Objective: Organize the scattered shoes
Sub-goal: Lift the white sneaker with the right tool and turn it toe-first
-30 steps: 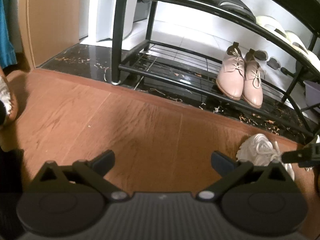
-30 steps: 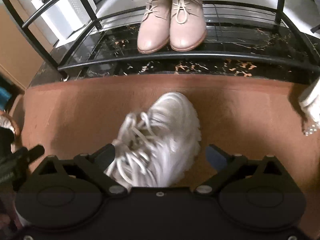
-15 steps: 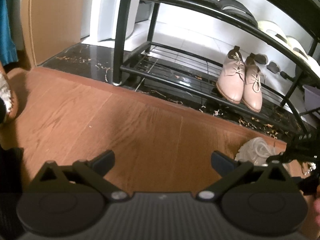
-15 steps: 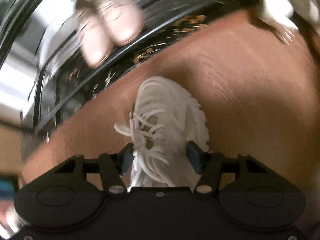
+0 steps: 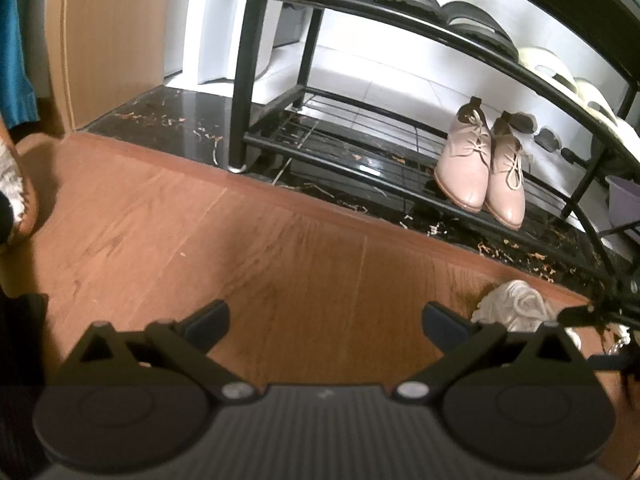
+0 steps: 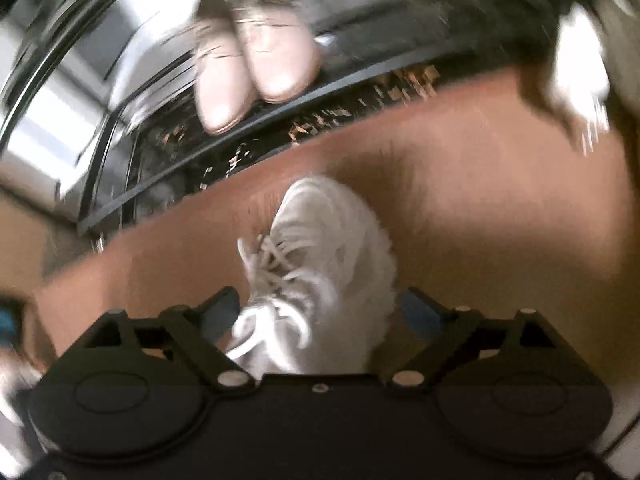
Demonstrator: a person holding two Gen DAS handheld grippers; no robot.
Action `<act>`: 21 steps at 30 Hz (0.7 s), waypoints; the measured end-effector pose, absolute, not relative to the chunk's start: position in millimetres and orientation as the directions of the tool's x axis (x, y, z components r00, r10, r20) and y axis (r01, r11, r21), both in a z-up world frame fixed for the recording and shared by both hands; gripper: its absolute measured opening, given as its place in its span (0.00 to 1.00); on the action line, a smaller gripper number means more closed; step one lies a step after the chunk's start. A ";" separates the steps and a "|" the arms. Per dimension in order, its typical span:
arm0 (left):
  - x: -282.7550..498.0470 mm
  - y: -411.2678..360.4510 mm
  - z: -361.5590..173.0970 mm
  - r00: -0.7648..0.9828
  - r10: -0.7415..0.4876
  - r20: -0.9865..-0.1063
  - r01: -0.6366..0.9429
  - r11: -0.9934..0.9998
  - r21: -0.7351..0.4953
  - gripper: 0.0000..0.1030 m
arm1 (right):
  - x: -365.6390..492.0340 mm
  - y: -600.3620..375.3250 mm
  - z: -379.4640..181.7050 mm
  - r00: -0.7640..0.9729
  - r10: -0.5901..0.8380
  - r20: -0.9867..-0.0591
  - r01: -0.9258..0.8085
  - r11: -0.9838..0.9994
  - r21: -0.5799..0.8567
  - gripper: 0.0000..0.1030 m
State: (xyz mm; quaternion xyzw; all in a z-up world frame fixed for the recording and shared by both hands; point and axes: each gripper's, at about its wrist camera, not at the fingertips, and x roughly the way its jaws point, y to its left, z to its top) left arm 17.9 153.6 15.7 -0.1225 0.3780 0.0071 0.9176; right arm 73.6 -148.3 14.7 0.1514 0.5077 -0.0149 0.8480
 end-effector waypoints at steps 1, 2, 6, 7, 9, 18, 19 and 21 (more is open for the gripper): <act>17.7 152.4 15.9 0.715 -0.081 -0.694 -0.100 0.971 -0.217 0.99 | 76.6 -146.7 20.5 0.488 0.132 -0.863 0.097 0.974 0.204 0.89; 17.3 151.4 16.2 0.717 -0.081 -0.692 -0.096 0.972 -0.213 0.99 | 79.3 -144.0 25.4 0.486 0.138 -0.863 0.000 0.987 0.158 0.89; 14.1 147.7 17.2 0.731 -0.071 -0.679 -0.095 0.974 -0.204 0.99 | 69.5 -133.1 32.5 0.475 0.168 -0.864 -0.296 0.955 0.023 0.94; 13.8 143.7 16.6 0.732 -0.065 -0.678 -0.095 0.976 -0.196 0.99 | 66.3 -130.5 33.7 0.471 0.176 -0.865 -0.361 0.932 -0.007 0.94; 14.7 135.7 14.8 0.725 -0.070 -0.685 -0.072 0.982 -0.176 0.99 | 59.1 -123.6 28.4 0.429 0.205 -0.880 -0.423 0.906 0.004 0.94; 16.0 120.5 11.7 0.710 -0.095 -0.698 0.001 0.991 -0.134 0.99 | 55.4 -108.3 -14.4 0.327 0.129 -0.936 -0.300 0.953 0.027 0.51; 17.1 122.6 10.9 0.706 -0.093 -0.702 -0.011 0.990 -0.141 0.99 | 58.5 -109.5 -16.7 0.301 0.138 -0.943 -0.243 0.968 0.064 0.36; 18.1 125.9 10.0 0.702 -0.092 -0.707 -0.027 0.988 -0.155 0.99 | 64.4 -111.6 -20.1 0.256 0.159 -0.953 -0.107 0.985 0.135 0.31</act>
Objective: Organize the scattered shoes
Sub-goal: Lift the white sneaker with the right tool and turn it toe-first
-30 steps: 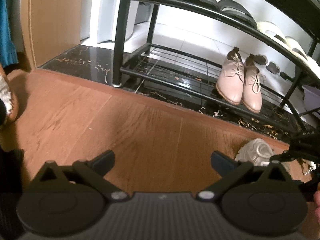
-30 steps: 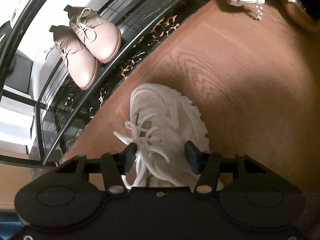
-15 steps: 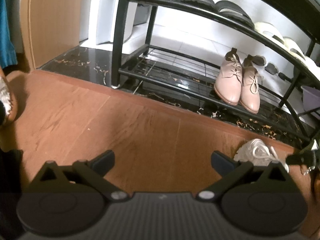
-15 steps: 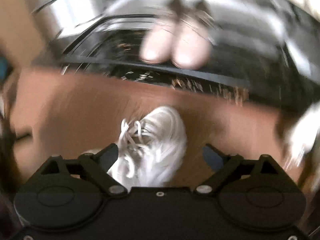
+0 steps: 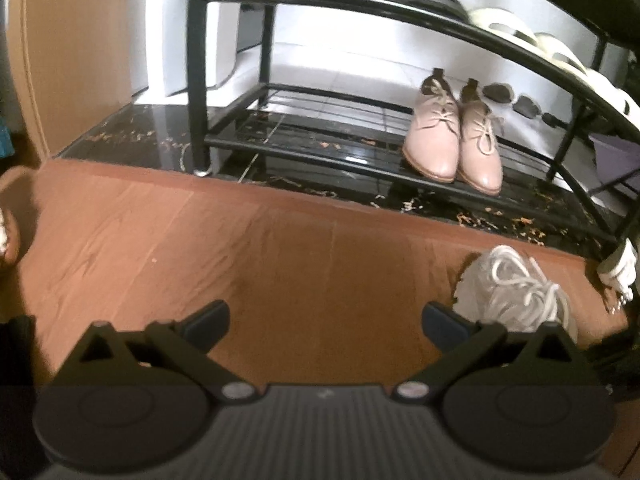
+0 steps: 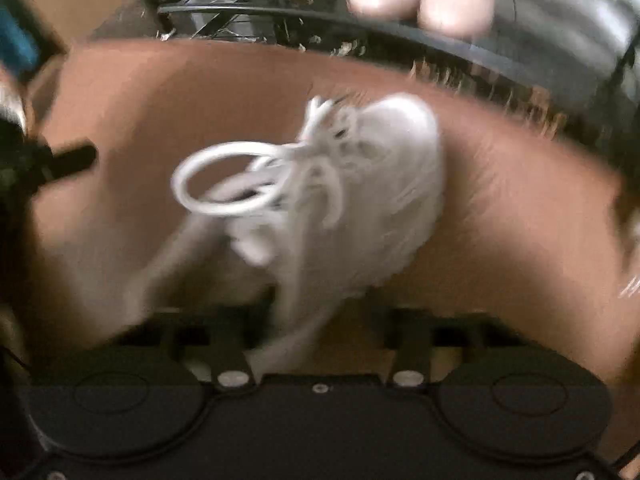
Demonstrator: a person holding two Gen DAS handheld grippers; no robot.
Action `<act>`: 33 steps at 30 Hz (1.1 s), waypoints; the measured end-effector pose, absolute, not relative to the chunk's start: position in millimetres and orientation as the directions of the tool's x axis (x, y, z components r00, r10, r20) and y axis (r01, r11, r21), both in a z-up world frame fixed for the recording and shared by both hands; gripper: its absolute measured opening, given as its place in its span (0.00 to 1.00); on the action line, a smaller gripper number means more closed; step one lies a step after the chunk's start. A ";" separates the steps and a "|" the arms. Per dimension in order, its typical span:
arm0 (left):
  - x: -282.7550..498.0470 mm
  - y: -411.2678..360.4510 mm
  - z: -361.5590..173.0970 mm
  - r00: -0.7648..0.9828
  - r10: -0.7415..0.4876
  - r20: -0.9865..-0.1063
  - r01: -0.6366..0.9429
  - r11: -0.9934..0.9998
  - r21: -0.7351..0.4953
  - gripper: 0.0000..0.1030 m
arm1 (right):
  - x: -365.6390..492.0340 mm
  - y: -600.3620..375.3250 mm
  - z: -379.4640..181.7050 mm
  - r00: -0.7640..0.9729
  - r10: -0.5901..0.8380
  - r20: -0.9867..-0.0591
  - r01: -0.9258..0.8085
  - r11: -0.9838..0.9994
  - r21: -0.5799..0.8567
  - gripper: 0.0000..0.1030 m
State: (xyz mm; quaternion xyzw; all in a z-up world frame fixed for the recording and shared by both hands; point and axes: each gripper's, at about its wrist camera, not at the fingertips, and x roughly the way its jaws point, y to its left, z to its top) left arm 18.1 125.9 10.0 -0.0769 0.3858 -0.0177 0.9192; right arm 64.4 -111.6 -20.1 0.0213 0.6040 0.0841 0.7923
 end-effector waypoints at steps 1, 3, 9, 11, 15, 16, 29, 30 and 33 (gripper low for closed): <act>18.3 128.0 10.1 0.702 -0.090 -0.706 -0.036 0.986 -0.162 0.99 | 66.6 -111.9 -19.7 0.243 0.168 -0.955 -0.010 0.985 0.170 0.31; 18.8 133.2 11.4 0.708 -0.079 -0.702 -0.061 0.983 -0.172 0.99 | 68.8 -112.8 -22.6 0.228 0.221 -0.948 0.145 0.955 0.257 0.32; 11.9 138.0 23.6 0.767 0.057 -0.639 -0.141 0.987 -0.082 0.99 | 75.1 -112.1 -39.9 0.244 0.441 -0.864 0.502 0.705 0.501 0.53; 9.9 140.7 26.0 0.778 0.078 -0.624 -0.158 0.985 -0.073 0.99 | 80.3 -107.9 -50.0 0.241 0.560 -0.792 0.558 0.588 0.585 0.74; 8.9 147.9 26.7 0.778 0.074 -0.624 -0.175 0.979 -0.102 0.99 | 91.3 -96.1 -32.3 0.189 0.591 -0.784 0.395 0.685 0.612 0.80; 8.8 149.8 26.8 0.779 0.066 -0.623 -0.177 0.977 -0.117 0.99 | 94.4 -98.9 -21.6 0.189 0.580 -0.792 0.296 0.735 0.610 0.81; 11.0 134.3 24.1 0.781 0.017 -0.624 -0.196 0.956 -0.220 0.99 | 34.5 -79.9 31.1 0.463 0.331 -0.822 -0.857 0.403 -0.321 0.98; 10.8 133.8 23.3 0.779 0.017 -0.626 -0.195 0.957 -0.217 0.99 | 36.1 -76.6 24.4 0.457 0.321 -0.829 -0.865 0.377 -0.331 0.98; 10.6 135.1 20.4 0.771 0.021 -0.636 -0.198 0.958 -0.209 0.99 | 46.7 -63.1 11.6 0.461 0.323 -0.827 -0.870 0.349 -0.349 0.97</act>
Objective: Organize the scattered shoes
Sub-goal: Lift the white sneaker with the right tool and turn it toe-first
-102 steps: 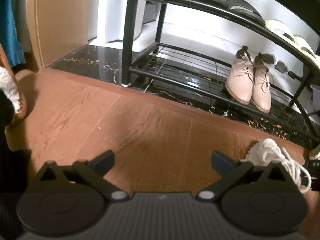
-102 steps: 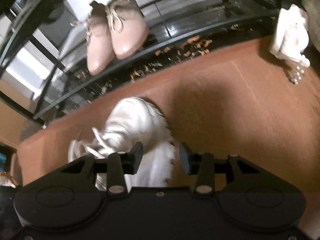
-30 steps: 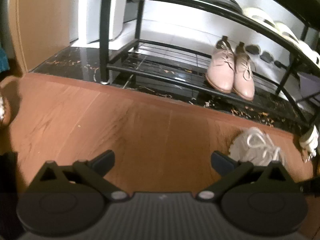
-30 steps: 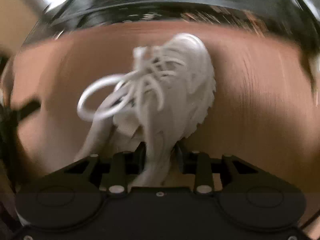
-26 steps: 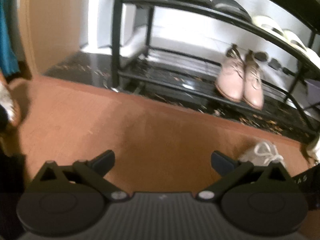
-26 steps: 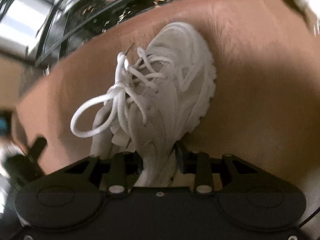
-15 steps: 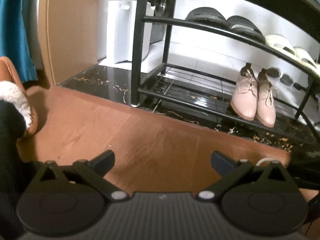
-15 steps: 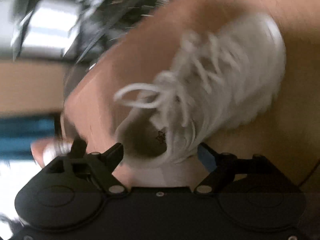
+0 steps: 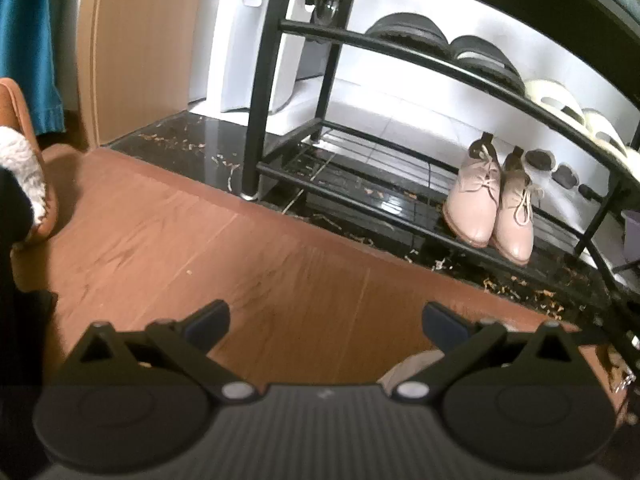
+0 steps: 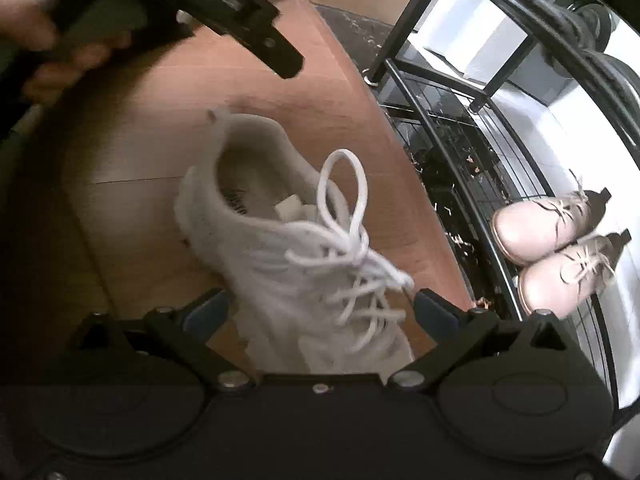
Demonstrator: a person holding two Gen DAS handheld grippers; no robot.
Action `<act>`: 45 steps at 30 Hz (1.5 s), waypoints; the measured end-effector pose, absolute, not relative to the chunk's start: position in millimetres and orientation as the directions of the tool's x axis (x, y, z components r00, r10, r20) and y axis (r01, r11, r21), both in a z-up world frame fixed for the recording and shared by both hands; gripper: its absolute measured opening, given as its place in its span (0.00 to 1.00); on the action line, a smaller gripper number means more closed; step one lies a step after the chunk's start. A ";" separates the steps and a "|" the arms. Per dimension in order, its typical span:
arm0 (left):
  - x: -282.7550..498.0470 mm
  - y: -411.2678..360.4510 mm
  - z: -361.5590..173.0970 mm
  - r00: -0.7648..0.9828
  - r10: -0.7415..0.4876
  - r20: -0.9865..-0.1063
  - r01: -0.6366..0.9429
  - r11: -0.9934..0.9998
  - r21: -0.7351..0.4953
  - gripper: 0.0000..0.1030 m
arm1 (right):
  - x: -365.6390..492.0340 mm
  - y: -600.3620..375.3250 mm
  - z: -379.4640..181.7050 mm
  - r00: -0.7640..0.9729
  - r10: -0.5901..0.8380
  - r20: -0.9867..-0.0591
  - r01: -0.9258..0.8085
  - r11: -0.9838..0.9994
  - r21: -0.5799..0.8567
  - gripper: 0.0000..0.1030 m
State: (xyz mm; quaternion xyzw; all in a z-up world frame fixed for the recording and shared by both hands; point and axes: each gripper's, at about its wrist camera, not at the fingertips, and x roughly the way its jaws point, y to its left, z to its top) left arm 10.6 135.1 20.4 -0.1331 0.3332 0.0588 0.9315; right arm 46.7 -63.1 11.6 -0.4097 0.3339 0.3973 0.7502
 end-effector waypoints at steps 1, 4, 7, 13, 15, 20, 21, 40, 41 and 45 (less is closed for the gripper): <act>11.3 136.5 19.4 0.767 0.023 -0.641 -0.204 0.956 -0.210 0.99 | 47.5 -59.8 9.9 0.461 0.322 -0.827 -0.873 0.334 -0.356 0.98; 13.1 141.8 17.3 0.758 0.027 -0.651 -0.223 0.950 -0.220 0.99 | 52.7 -48.8 -10.6 0.433 0.287 -0.854 -0.892 0.272 -0.361 1.00; 13.8 147.0 17.1 0.756 0.037 -0.653 -0.244 0.942 -0.229 0.99 | 52.4 -47.9 -33.4 0.446 0.224 -0.867 -0.883 0.269 -0.385 1.00; 14.8 152.9 18.6 0.758 0.041 -0.651 -0.265 0.932 -0.249 0.99 | 58.6 -35.2 -26.1 0.472 0.139 -0.871 -0.753 0.578 -0.316 0.89; 15.1 155.3 19.8 0.759 0.057 -0.649 -0.282 0.926 -0.250 0.99 | 68.1 -32.5 -16.4 0.469 0.120 -0.875 -0.584 0.786 -0.205 0.88; 12.2 163.6 20.5 0.756 0.095 -0.647 -0.322 0.916 -0.241 0.99 | 87.8 -42.9 1.5 0.428 0.229 -0.874 -0.196 0.968 0.158 0.97; 11.8 164.9 20.3 0.755 0.099 -0.649 -0.326 0.914 -0.240 0.99 | 91.9 -49.0 3.0 0.427 0.277 -0.861 -0.151 0.960 0.234 0.97; 12.1 154.0 17.9 0.746 0.083 -0.661 -0.282 0.938 -0.200 0.99 | 49.3 -91.0 -42.2 0.411 0.338 -0.847 -0.510 0.855 0.094 0.83; 11.7 154.9 17.8 0.745 0.085 -0.662 -0.286 0.937 -0.202 0.99 | 46.8 -88.4 -41.3 0.415 0.328 -0.849 -0.478 0.872 0.103 0.83; 13.6 161.3 16.1 0.733 0.093 -0.674 -0.323 0.920 -0.224 0.99 | 34.4 -66.0 -37.3 0.413 0.291 -0.863 -0.337 0.929 0.153 0.81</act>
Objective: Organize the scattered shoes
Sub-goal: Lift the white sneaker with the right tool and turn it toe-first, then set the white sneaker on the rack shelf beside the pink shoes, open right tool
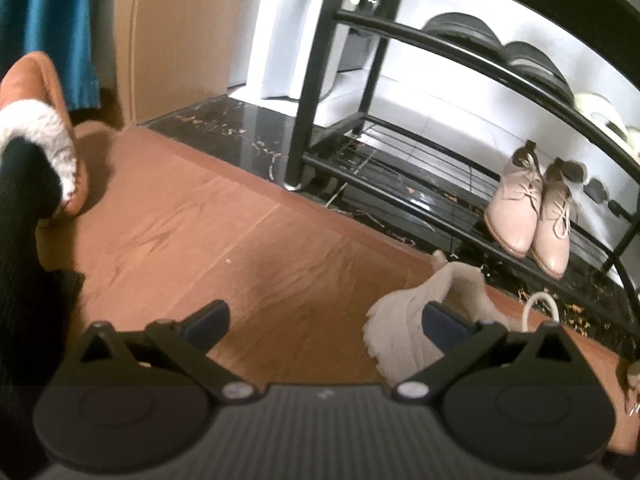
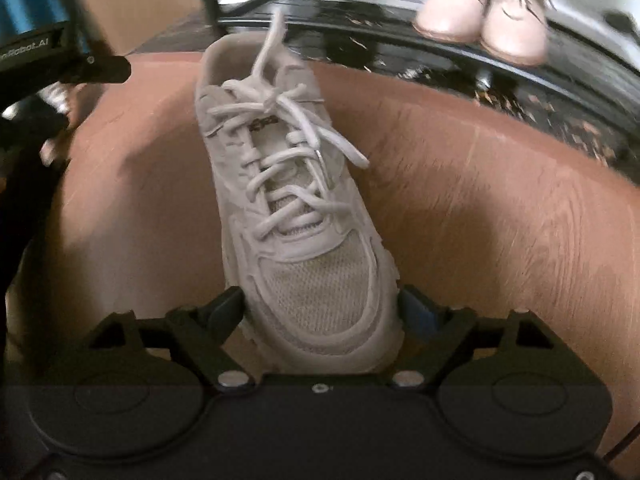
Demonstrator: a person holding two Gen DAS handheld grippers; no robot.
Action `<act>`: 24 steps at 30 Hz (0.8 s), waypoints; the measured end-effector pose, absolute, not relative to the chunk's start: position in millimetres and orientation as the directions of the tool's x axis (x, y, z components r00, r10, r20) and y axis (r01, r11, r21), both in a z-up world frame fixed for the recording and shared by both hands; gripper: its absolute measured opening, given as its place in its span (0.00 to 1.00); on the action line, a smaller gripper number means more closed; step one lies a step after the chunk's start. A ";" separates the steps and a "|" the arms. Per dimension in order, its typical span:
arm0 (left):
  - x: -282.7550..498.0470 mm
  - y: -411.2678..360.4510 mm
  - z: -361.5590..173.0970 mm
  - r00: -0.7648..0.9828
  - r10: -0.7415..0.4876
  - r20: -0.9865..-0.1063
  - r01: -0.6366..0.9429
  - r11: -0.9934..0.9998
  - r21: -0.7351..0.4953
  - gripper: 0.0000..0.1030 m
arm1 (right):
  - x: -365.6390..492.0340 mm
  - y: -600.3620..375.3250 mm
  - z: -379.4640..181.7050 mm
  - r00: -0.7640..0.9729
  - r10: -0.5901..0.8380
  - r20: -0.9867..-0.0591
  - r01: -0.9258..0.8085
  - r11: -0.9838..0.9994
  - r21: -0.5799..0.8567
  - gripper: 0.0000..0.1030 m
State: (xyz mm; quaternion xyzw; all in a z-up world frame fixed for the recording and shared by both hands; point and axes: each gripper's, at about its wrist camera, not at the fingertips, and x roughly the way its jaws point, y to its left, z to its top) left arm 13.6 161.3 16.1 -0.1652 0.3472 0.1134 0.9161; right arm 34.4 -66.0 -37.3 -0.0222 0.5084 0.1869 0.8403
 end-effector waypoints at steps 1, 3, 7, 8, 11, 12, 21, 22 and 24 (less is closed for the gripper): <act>13.8 163.2 15.3 0.727 0.100 -0.679 -0.334 0.916 -0.223 0.99 | 31.0 -60.9 -35.4 0.410 0.300 -0.862 -0.302 0.936 0.182 0.79; 13.5 165.6 14.9 0.720 0.112 -0.685 -0.346 0.913 -0.215 0.99 | 26.5 -57.7 -35.3 0.397 0.362 -0.844 -0.249 0.927 0.280 0.75; 10.8 174.7 15.8 0.717 0.141 -0.683 -0.378 0.901 -0.211 0.99 | 19.9 -59.2 -28.1 0.434 0.405 -0.805 -0.265 0.911 0.315 0.83; 10.7 176.9 16.2 0.715 0.148 -0.683 -0.389 0.896 -0.213 0.99 | 17.0 -61.1 -21.4 0.495 0.375 -0.784 -0.256 0.925 0.281 0.86; 11.9 183.6 16.6 0.707 0.162 -0.689 -0.420 0.879 -0.224 0.99 | 17.9 -64.7 -12.0 0.581 0.352 -0.734 -0.225 0.936 0.271 0.96; 12.8 185.4 16.1 0.701 0.169 -0.693 -0.430 0.875 -0.222 0.99 | 20.0 -64.3 -11.8 0.587 0.355 -0.727 -0.221 0.935 0.278 0.97; 13.5 185.2 13.9 0.692 0.193 -0.695 -0.429 0.885 -0.182 0.99 | 26.7 -24.3 -43.6 0.636 0.297 -0.712 -0.277 0.949 0.148 1.00; 14.4 185.0 13.4 0.691 0.193 -0.696 -0.429 0.885 -0.180 0.99 | 28.7 -19.7 -45.7 0.640 0.298 -0.708 -0.293 0.947 0.134 0.98; 16.5 184.6 12.0 0.688 0.193 -0.699 -0.427 0.887 -0.176 0.99 | 36.8 -11.8 -48.5 0.637 0.323 -0.700 -0.336 0.934 0.125 0.83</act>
